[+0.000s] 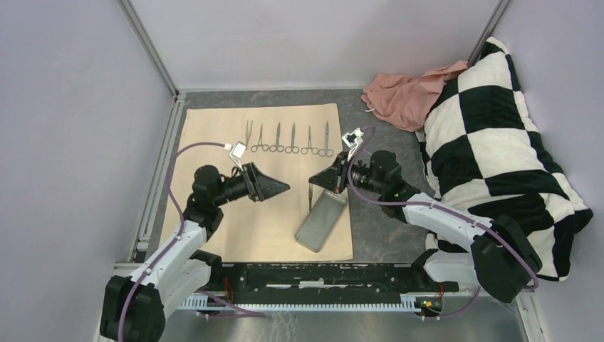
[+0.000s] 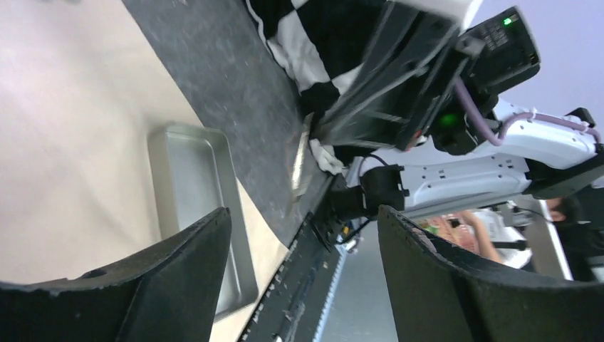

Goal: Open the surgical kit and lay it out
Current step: Place the medical item in the surgical kit.

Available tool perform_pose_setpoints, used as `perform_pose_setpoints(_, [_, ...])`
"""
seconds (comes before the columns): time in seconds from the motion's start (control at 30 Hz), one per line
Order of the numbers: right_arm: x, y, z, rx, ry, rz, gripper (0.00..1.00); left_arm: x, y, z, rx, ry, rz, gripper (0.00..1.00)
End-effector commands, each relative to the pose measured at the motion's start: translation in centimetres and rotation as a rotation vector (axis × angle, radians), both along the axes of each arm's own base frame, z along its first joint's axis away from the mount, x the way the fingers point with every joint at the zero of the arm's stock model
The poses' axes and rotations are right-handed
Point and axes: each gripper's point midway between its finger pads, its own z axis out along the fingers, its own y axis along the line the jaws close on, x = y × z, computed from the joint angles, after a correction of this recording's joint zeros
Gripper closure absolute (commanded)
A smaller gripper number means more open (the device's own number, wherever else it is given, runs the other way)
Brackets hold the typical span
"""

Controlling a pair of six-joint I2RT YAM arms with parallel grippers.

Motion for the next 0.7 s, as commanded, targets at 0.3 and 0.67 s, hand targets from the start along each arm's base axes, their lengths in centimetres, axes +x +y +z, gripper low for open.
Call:
perform_pose_setpoints(0.3, [-5.3, 1.1, 9.3, 0.372, -0.125, 0.311, 1.00, -5.8, -3.6, 3.8, -0.246, -0.135, -0.114, 0.18])
perform_pose_setpoints(0.67, [-5.7, 0.9, 9.4, 0.427, -0.077, 0.316, 1.00, -6.1, -5.0, 3.9, -0.262, -0.131, -0.160, 0.46])
